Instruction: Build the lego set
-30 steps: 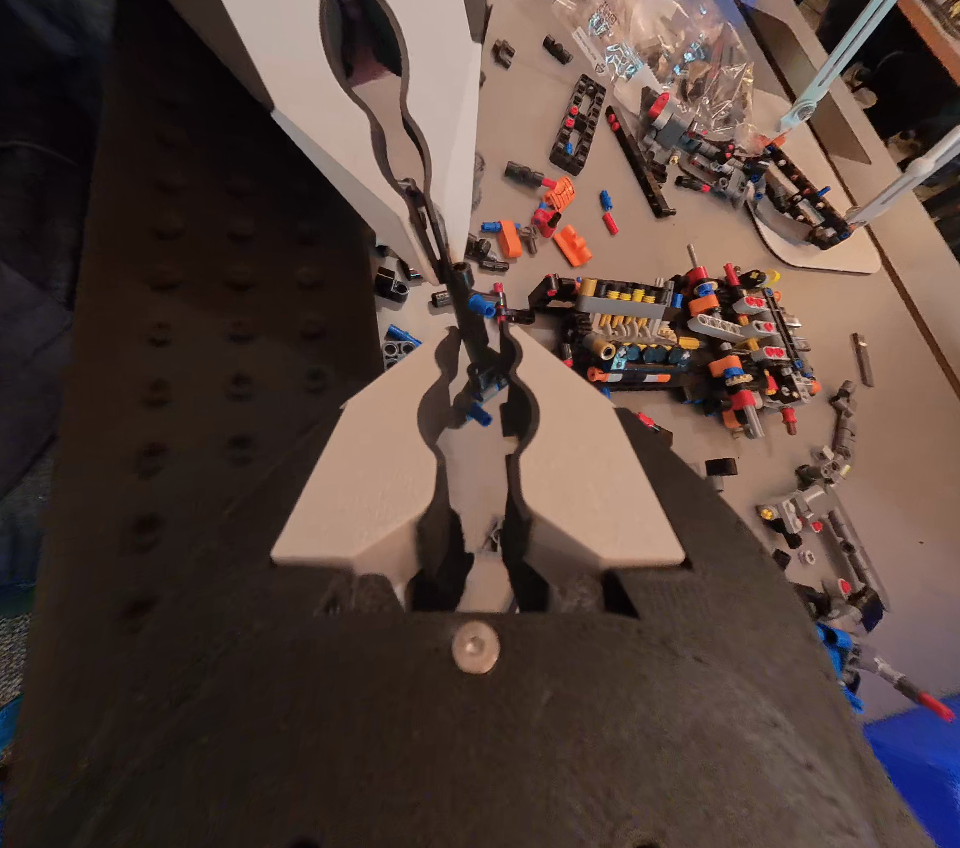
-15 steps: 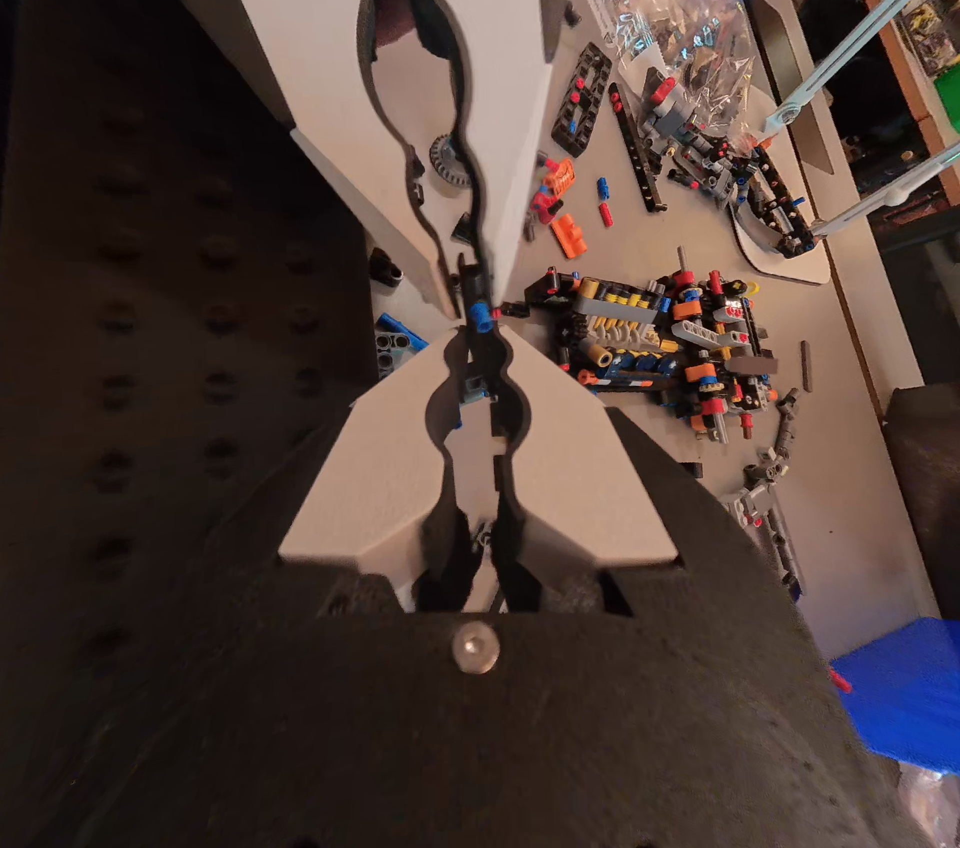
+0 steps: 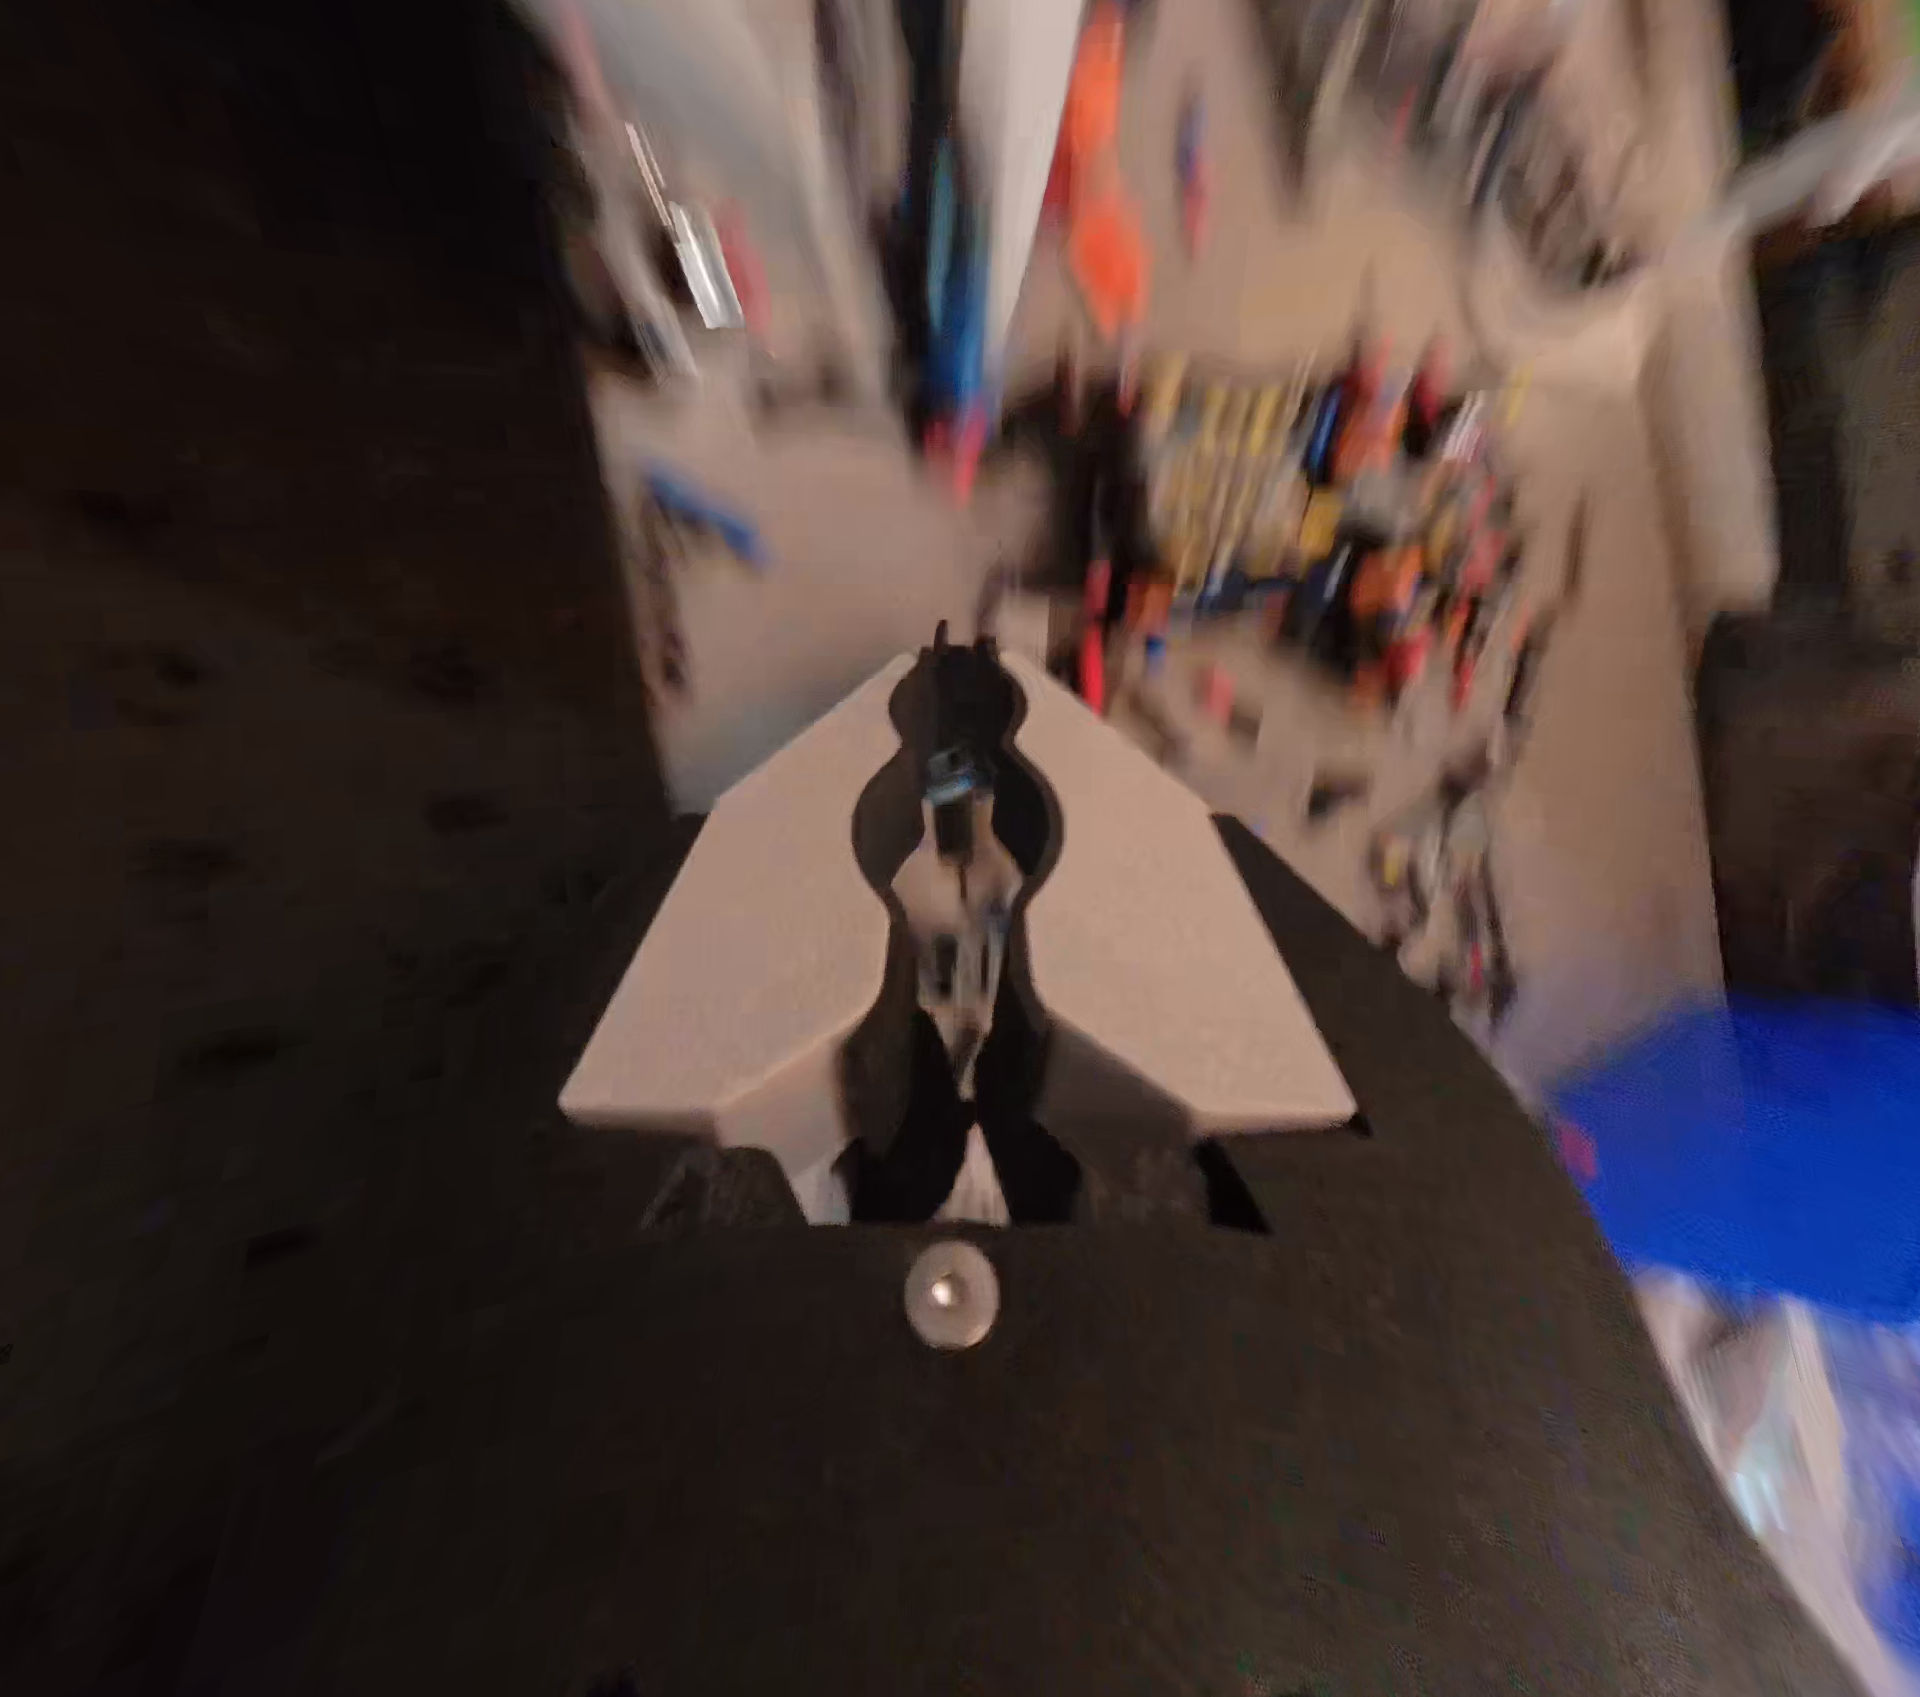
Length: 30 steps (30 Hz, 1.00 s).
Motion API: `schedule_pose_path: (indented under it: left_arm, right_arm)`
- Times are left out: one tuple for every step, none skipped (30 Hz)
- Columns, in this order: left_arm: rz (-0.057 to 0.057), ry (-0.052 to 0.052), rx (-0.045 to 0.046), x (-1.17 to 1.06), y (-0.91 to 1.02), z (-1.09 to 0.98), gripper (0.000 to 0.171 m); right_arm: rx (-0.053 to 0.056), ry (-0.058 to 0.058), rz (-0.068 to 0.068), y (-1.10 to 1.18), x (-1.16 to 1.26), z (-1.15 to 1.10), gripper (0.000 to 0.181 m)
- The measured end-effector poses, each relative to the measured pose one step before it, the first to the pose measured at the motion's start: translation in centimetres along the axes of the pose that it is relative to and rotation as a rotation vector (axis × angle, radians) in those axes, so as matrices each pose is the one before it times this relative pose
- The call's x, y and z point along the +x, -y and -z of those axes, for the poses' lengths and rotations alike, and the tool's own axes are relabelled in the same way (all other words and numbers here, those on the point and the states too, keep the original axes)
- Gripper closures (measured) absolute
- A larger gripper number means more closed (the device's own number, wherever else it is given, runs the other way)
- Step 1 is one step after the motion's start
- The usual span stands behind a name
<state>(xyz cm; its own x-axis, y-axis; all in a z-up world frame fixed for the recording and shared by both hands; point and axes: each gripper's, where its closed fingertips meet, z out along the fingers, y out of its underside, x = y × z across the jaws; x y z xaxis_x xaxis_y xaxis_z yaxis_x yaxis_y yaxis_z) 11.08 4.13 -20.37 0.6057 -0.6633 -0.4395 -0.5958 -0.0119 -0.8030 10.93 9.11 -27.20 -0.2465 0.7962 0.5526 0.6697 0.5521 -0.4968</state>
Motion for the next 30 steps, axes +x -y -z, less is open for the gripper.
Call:
schedule_pose_path:
  left_arm:
    - [0.0671,0.0138,0.08768,-0.945,1.229,1.295,0.168]
    - [0.0174,0.027,0.0086,-0.941,-0.318,0.657,0.167]
    - [0.0009,0.0047,-0.05689,-0.389,-1.428,-0.117,0.167]
    - [0.0209,-0.0344,-0.01595,0.4,-0.37,-0.343,0.167]
    - [0.0016,-0.0071,0.01203,0.187,0.363,-0.212,0.167]
    - [0.0004,0.0021,0.00907,0.022,0.254,-0.123,0.167]
    - [0.0146,-0.0119,0.00585,0.1,0.033,-0.108,0.167]
    - [0.015,-0.012,-0.00439,0.067,-0.147,-0.112,0.167]
    - [0.0011,-0.0006,-0.0136,-0.05,-0.259,-0.093,0.166]
    - [-0.0065,0.0085,-0.00786,-0.116,-0.156,-0.034,0.166]
    - [-0.0008,0.0021,0.00277,-0.008,0.03,0.023,0.167]
    - [-0.002,0.0008,0.00344,0.034,0.053,0.017,0.167]
    - [-0.0135,0.0108,-0.00289,-0.06,-0.018,-0.023,0.167]
    - [-0.0202,0.0137,-0.01156,-0.082,-0.13,-0.095,0.167]
    - [-0.0209,0.0088,-0.01239,0.067,-0.103,-0.156,0.167]
    - [-0.024,0.0014,-0.00729,0.247,0.039,-0.175,0.167]
    - [-0.0314,0.0013,-0.00933,0.315,0.007,-0.198,0.167]
    - [-0.0325,0.0059,-0.01435,0.262,-0.059,-0.247,0.166]
    - [-0.0275,0.0021,-0.01109,0.275,-0.01,-0.217,0.166]
    - [-0.0218,0.0098,-0.0135,0.088,-0.071,-0.152,0.166]
    - [-0.0167,0.006,-0.00572,0.037,-0.053,-0.051,0.166]
    - [-0.0016,-0.0002,0.00406,0.027,0.078,0.047,0.166]
    - [0.0033,-0.005,0.01127,0.047,0.158,0.101,0.166]
    - [0.0056,-0.0005,0.00722,-0.04,0.074,0.059,0.167]
    - [-0.002,0.0053,-0.00765,-0.088,-0.124,-0.01,0.166]
    - [-0.011,0.0023,-0.00402,0.048,-0.052,-0.048,0.166]
    - [-0.011,-0.0007,-0.00563,0.136,-0.034,-0.073,0.167]
    - [-0.012,0.001,-0.00214,0.118,0.033,-0.058,0.167]
    - [-0.0107,0.0023,-0.00123,0.071,0.043,-0.033,0.167]
    - [-0.0073,0.0031,-0.00474,0.023,-0.046,-0.011,0.167]
  right_arm:
    - [0.039,-0.0045,-0.0153,0.353,0.148,0.341,0.176]
    - [0.0985,0.006,-0.0155,1.796,-0.03,0.911,0.176]
    - [0.0408,-0.0061,-0.0002,1.014,0.051,0.189,0.177]
    - [-0.0375,0.0001,0.006,-0.403,-0.075,-0.521,0.176]
    - [-0.0504,0.008,0.0099,-0.842,-0.219,-0.636,0.176]
    - [-0.0141,0.0053,0.0,-0.386,-0.08,-0.252,0.176]
    - [0.029,0.001,-0.0239,0.224,0.211,0.188,0.176]
    - [0.0328,-0.0031,-0.0322,0.324,0.361,0.362,0.176]
    - [0.0263,-0.0014,-0.023,0.247,0.284,0.347,0.173]
    - [0.036,0.006,-0.0187,0.406,0.108,0.361,0.169]
    - [0.0402,0.0053,-0.0169,0.541,0.096,0.399,0.169]
    - [0.0371,0.0025,-0.0135,0.544,0.114,0.397,0.169]
    - [0.0369,0.009,-0.0139,0.537,-0.006,0.329,0.17]
    - [0.0372,0.0142,-0.0144,0.579,-0.105,0.322,0.17]
    - [0.0338,0.0096,-0.0073,0.576,-0.081,0.291,0.17]
    - [0.0265,0.0053,-0.0005,0.453,-0.079,0.199,0.171]
    - [0.0181,0.0071,-0.0016,0.331,-0.119,0.092,0.171]
    - [0.0105,0.0097,-0.0035,0.229,-0.156,0.004,0.171]
    - [0.0009,0.0081,-0.0005,0.052,-0.14,-0.04,0.17]
    - [-0.005,0.0047,0.0044,-0.078,-0.114,-0.019,0.173]
    - [0.0022,0.0065,0.004,0.0,-0.136,0.02,0.173]
    - [0.0106,0.0113,-0.0001,0.161,-0.186,0.1,0.175]
    - [0.0115,0.0102,-0.0026,0.157,-0.134,0.124,0.175]
    - [0.0113,0.0128,-0.0071,0.112,-0.125,0.121,0.172]
    - [0.0095,0.0133,-0.0079,0.099,-0.142,0.094,0.172]
    - [0.0089,0.009,-0.0004,0.154,-0.152,0.051,0.171]
    - [0.0092,0.0064,0.0048,0.187,-0.175,0.019,0.171]
    - [0.0012,0.0036,0.0038,0.053,-0.102,-0.043,0.172]
    - [-0.0084,0.0025,0.0025,-0.122,-0.071,-0.113,0.176]
    - [-0.0101,0.0031,0.0028,-0.161,-0.085,-0.109,0.177]
